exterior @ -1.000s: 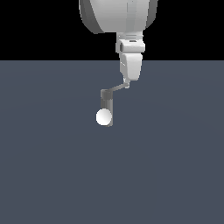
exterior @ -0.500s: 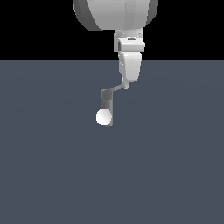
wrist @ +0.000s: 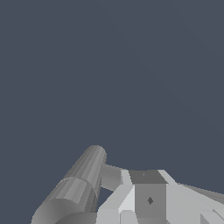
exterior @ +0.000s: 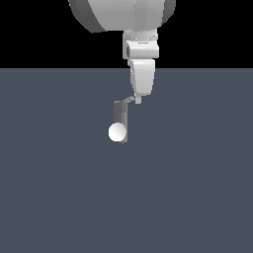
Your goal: Turn on the faucet by rotating a designated handle.
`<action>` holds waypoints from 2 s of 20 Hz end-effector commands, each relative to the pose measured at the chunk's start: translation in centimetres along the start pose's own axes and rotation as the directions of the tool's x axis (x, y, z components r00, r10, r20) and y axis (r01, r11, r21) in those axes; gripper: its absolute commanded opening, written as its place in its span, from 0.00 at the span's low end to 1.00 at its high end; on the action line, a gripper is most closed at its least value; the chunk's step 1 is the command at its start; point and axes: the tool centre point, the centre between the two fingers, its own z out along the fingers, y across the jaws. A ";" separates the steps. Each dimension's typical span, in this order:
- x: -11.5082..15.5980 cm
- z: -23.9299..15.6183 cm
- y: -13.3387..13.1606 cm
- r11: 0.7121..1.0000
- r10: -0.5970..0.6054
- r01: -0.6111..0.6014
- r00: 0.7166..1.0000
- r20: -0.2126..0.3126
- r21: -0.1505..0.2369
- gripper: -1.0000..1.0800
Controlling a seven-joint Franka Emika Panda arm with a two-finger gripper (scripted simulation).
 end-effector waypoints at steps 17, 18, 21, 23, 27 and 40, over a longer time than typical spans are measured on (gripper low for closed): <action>-5.3 0.2 0.9 0.999 0.032 -0.032 0.999 -0.002 -0.007 0.00; -5.7 0.2 0.7 1.000 0.029 -0.029 1.000 -0.001 -0.008 0.00; -7.1 0.5 0.1 1.000 0.023 -0.023 1.000 0.000 -0.014 0.00; -8.0 0.6 -0.2 1.000 0.018 -0.018 1.000 0.001 -0.017 0.00; -9.8 1.0 -1.0 1.000 0.009 -0.009 1.000 0.003 -0.024 0.00; -8.4 0.2 -3.8 0.998 0.068 -0.068 0.998 -0.013 -0.014 0.00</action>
